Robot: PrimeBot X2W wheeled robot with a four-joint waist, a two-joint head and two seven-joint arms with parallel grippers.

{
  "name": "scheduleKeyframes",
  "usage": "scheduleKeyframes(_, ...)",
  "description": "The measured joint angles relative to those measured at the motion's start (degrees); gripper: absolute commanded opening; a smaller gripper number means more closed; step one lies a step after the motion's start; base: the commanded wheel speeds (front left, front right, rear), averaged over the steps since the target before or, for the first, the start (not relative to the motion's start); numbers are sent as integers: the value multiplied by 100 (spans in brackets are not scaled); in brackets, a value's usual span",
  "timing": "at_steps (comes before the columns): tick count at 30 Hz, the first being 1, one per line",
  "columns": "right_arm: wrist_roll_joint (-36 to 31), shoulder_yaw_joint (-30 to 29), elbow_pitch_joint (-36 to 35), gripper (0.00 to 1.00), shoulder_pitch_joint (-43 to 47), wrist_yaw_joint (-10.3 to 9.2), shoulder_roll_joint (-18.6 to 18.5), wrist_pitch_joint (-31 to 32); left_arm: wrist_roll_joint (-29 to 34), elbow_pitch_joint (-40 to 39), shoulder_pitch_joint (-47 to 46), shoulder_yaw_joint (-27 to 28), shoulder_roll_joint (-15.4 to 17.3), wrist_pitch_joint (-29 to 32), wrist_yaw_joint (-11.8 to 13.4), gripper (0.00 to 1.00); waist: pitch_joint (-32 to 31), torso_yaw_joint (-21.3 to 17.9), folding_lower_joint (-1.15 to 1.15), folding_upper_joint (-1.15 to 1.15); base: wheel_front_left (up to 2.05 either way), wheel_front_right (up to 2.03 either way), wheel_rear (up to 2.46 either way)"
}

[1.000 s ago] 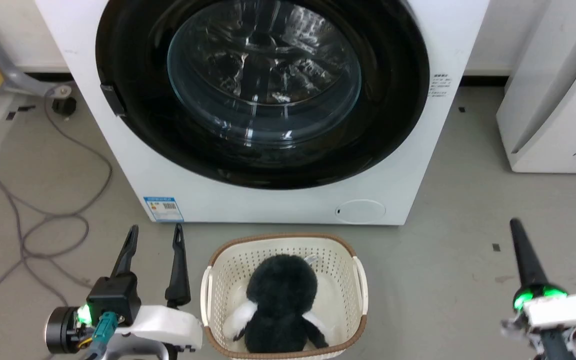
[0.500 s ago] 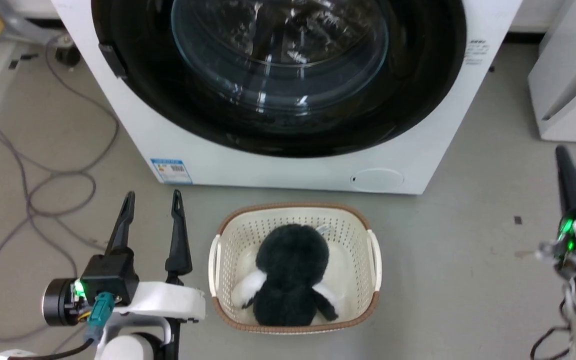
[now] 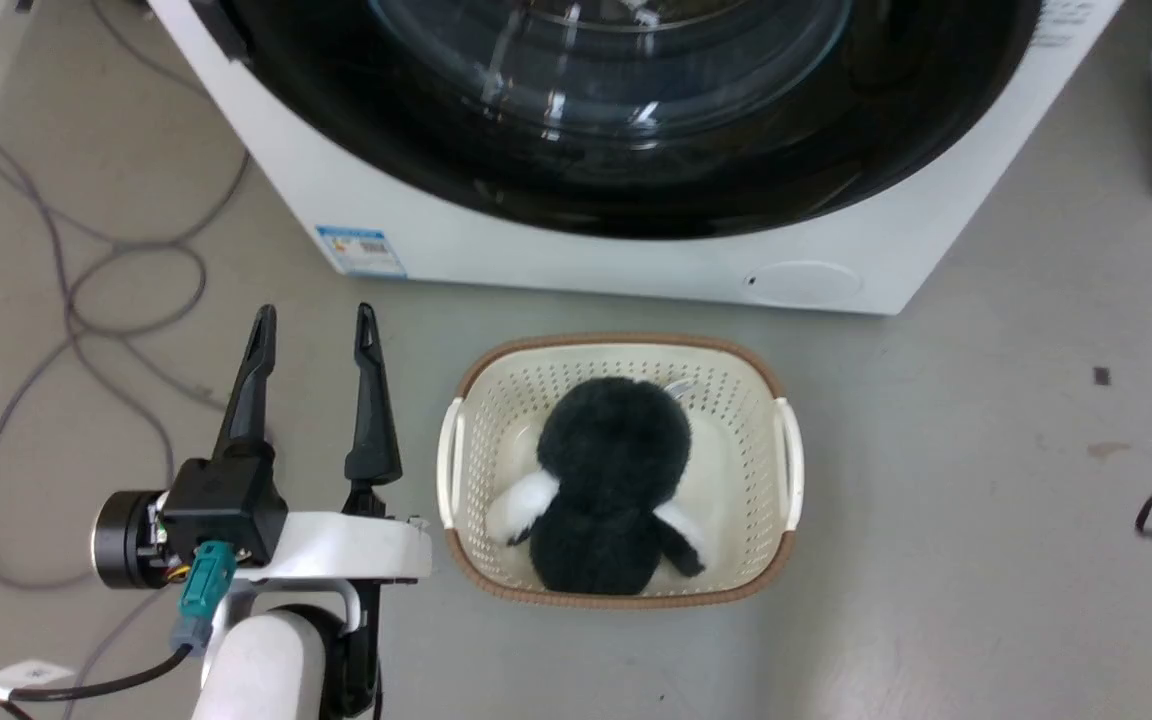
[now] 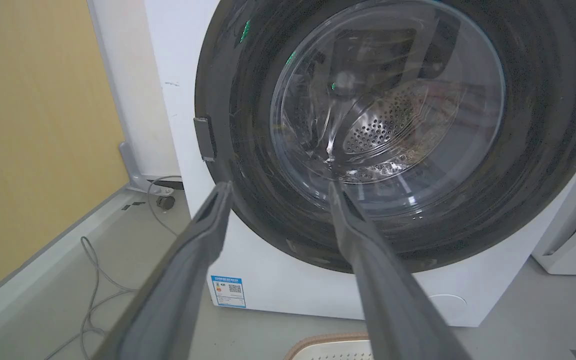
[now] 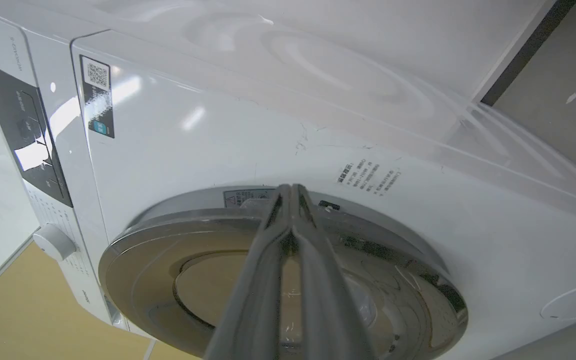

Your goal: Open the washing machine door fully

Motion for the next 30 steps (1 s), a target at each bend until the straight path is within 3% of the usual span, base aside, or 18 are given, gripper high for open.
scheduleKeyframes(17, 437, 649, 1211, 0, -1811, 0, -424, 325, -264, -74, -369, -285, 0, -207, 299, 100, 709, 436, 0, 0, 0, 0, 0)
scheduleKeyframes(30, 1046, 1113, 1505, 0, -2122, 1, -838, 1274, -383, -98, -446, -417, 0, -352, 486, 100, 884, 598, -1, 0, 0, 0, 0)
